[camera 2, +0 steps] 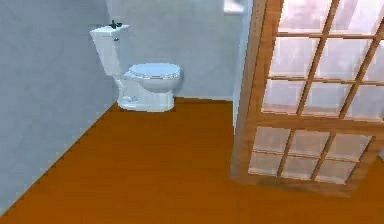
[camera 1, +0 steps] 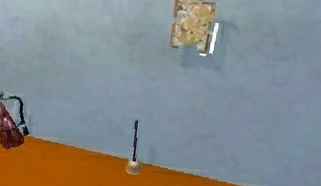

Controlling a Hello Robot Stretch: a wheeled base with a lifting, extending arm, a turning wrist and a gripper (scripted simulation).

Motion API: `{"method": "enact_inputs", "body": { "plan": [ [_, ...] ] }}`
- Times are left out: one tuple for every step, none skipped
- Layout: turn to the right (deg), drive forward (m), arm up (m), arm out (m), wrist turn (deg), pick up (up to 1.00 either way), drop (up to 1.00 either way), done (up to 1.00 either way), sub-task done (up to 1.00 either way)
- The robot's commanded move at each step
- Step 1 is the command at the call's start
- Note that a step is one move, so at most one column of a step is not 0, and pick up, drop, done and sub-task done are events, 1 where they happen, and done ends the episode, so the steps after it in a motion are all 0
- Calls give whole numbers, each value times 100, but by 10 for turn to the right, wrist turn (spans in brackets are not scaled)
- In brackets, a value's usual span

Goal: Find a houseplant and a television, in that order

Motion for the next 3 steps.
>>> {"method": "enact_inputs", "body": {
  "plan": [
    [-330,0,0,0,0,0,0,0,0],
    [0,35,0,0,0,0,0,0,0],
    [-330,0,0,0,0,0,0,0,0]
  ]
}}
